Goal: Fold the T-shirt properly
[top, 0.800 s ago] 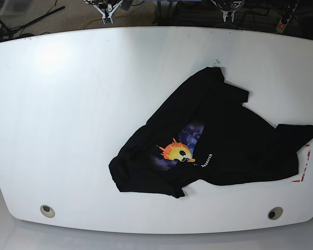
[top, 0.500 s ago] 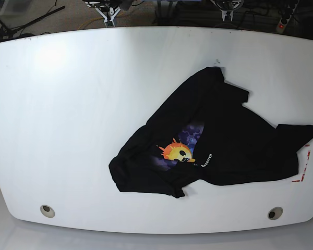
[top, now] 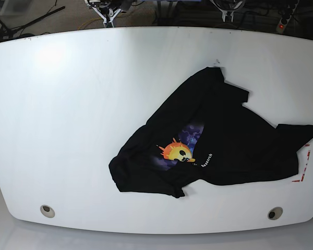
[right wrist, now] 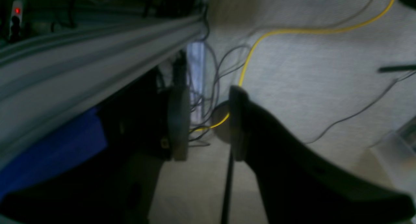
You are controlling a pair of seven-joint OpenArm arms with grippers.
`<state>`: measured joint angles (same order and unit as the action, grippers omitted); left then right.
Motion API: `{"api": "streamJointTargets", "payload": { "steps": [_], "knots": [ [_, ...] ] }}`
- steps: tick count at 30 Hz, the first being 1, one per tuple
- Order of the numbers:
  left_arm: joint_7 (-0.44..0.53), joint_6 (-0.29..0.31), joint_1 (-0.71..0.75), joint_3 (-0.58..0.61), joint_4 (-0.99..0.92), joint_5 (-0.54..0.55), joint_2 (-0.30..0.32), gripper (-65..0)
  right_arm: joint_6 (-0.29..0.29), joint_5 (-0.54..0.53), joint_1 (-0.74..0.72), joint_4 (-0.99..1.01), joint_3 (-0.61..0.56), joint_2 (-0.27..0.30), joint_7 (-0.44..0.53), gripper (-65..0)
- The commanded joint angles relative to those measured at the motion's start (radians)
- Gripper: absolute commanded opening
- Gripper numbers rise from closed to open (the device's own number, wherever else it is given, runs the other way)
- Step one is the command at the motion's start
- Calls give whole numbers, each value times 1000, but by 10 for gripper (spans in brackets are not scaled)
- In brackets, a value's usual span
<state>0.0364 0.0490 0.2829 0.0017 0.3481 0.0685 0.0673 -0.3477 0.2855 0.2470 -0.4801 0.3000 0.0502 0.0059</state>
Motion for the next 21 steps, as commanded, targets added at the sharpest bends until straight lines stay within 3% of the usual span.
{"api": "streamJointTargets", "payload": {
  "steps": [1, 15, 21],
  "knots": [
    [1, -1, 22, -2, 45, -2, 4, -244, -7, 1, 31, -47, 1, 7, -1, -453],
    [-2, -1, 284, -2, 400, -2, 13, -246, -20, -1, 294, -375, 0, -23, -13, -453],
    [-2, -1, 445, -4, 622, -2, 15, -246, -93, -1, 412, -572, 0, -60, -63, -453]
  ]
}}
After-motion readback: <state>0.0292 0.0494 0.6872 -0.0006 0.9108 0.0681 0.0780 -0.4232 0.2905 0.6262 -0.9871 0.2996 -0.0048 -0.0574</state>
